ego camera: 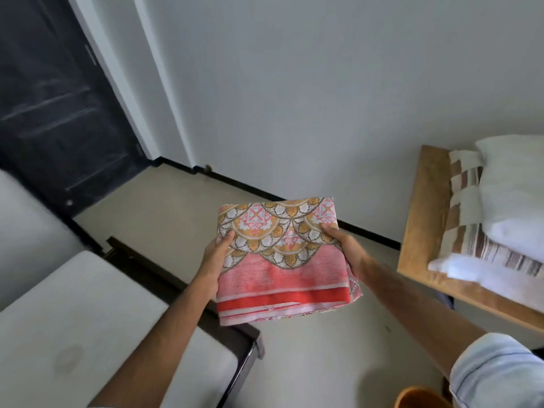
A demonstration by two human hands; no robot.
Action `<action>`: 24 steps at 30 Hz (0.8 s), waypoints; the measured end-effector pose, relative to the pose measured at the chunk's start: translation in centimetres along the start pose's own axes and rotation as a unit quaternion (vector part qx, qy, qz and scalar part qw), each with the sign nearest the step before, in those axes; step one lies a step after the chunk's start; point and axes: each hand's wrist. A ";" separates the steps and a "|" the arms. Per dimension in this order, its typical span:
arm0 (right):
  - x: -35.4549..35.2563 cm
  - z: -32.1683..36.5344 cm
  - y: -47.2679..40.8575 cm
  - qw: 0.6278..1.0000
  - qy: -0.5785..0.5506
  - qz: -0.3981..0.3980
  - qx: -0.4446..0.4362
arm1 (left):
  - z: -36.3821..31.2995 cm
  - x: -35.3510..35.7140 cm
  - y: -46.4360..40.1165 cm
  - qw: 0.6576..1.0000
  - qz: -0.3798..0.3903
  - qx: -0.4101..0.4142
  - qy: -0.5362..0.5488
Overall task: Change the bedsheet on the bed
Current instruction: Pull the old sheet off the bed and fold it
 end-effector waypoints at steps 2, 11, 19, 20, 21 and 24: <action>-1.3 2.3 -3.0 1.000 -0.003 0.004 -0.001 | -1.3 1.5 -3.3 1.000 0.002 -0.001 0.004; -2.1 11.8 -23.8 0.998 0.042 0.026 -0.043 | -5.8 2.2 -23.2 0.998 -0.023 0.015 0.057; 6.8 24.2 -43.4 0.989 0.094 0.106 -0.033 | -15.4 -3.8 -40.0 0.990 -0.080 0.048 0.104; 8.5 25.2 -45.5 0.988 0.097 0.116 -0.029 | -16.5 -5.1 -41.4 0.989 -0.090 0.052 0.107; 10.0 26.2 -47.4 0.987 0.101 0.126 -0.027 | -17.4 -6.4 -42.6 0.987 -0.099 0.055 0.110; 16.2 28.9 -54.8 0.979 0.119 0.163 -0.008 | -20.6 -11.4 -46.6 0.979 -0.146 0.069 0.123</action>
Point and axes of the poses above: each hand's wrist, its own y-axis away from the middle knuckle, its own x-axis out of the palm, z = x × y, and after that the axes turned 4 degrees about y, right-handed
